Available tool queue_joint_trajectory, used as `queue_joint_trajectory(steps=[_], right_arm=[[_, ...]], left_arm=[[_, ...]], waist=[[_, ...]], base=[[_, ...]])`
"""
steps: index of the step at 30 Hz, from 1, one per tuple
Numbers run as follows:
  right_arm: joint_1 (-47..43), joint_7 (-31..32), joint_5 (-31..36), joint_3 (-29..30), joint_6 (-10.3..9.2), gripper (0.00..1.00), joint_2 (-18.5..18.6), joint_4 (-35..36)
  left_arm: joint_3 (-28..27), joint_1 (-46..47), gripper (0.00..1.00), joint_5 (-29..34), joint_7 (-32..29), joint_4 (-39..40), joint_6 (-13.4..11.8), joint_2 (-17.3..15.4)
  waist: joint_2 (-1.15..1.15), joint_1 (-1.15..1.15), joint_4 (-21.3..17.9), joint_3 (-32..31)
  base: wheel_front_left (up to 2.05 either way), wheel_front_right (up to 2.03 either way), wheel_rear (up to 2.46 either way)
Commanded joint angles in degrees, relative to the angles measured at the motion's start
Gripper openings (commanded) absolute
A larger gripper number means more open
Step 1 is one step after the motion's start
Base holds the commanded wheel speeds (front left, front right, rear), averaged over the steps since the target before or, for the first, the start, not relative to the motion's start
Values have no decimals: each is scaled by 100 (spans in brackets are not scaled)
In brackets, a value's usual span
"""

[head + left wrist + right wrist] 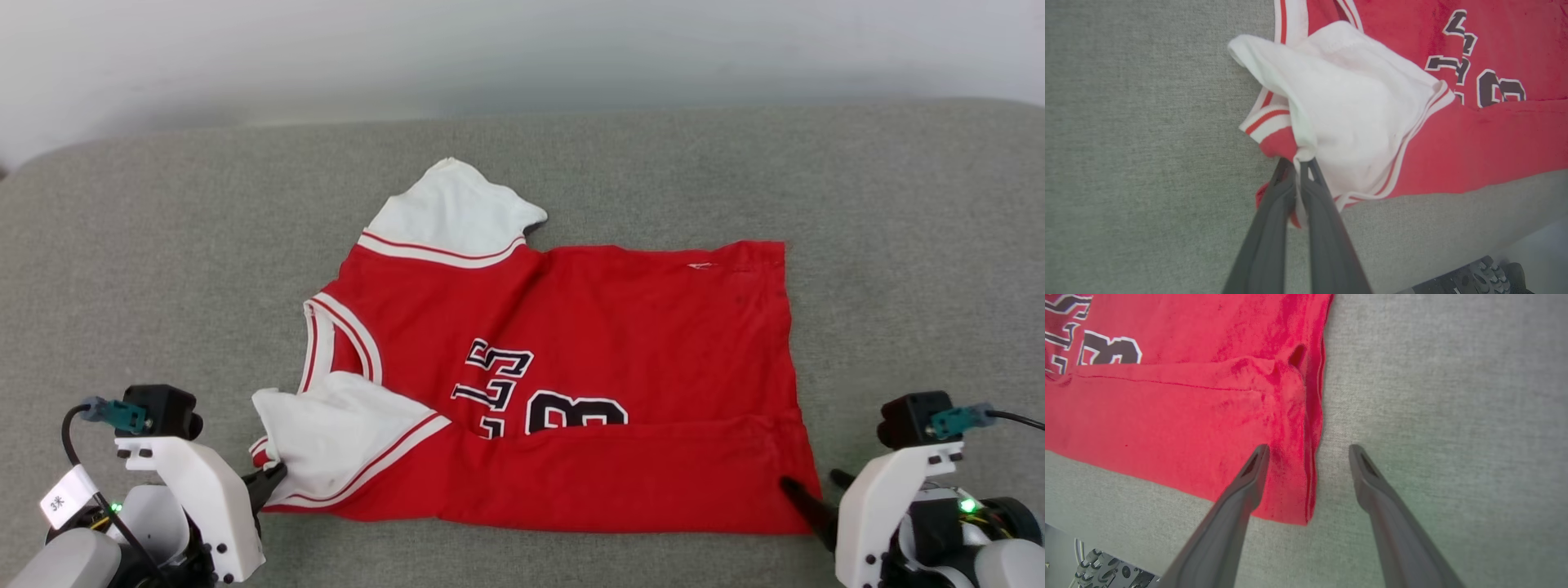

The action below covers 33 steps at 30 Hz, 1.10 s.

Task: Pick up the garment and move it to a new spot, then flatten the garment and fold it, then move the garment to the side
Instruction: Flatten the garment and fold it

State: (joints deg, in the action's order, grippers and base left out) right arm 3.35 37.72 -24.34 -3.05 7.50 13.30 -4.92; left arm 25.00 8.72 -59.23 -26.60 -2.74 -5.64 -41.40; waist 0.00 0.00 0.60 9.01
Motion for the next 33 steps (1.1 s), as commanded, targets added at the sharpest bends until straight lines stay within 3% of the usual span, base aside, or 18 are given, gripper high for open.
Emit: queue_joint_trajectory(steps=[1,6,7,8,9,21,25,27,33], right_arm=[[138,87,-65,-110,-2,100,25,-160],[291,407,-250,-526,-1,100,-72,-738],[282,470,-275,-613,0,68,-85,-839],[274,506,-319,-685,0,16,-110,-922],[269,555,-371,-759,7,0,-129,-979],[334,225,-521,-741,4,0,268,-678],[130,255,-597,-703,4,0,345,-590],[-146,309,-671,-670,2,0,395,-470],[-460,429,-685,-584,-1,0,416,-282]], left_arm=[[-16,81,0,42,26,80,-35,-3],[-14,137,0,105,89,168,-53,21],[-10,131,0,114,109,160,-52,32],[-12,120,0,103,123,147,-55,47],[-7,105,0,94,132,129,-54,55],[-1,-275,0,121,497,79,-108,188],[-3,-581,0,105,604,152,-209,173],[-38,-954,0,34,624,301,-378,109],[-72,-1426,0,-156,586,477,-566,104]], waist=[[0,0,58,144],[0,0,91,311],[0,0,94,319],[0,0,97,323],[0,0,100,321],[0,0,128,-259],[0,0,146,-596],[0,0,159,-912],[0,0,165,-1027]], base=[[0,0,0],[0,0,0],[0,0,0],[0,0,0],[0,0,0],[0,0,0],[0,0,0],[0,0,0],[0,0,0]])
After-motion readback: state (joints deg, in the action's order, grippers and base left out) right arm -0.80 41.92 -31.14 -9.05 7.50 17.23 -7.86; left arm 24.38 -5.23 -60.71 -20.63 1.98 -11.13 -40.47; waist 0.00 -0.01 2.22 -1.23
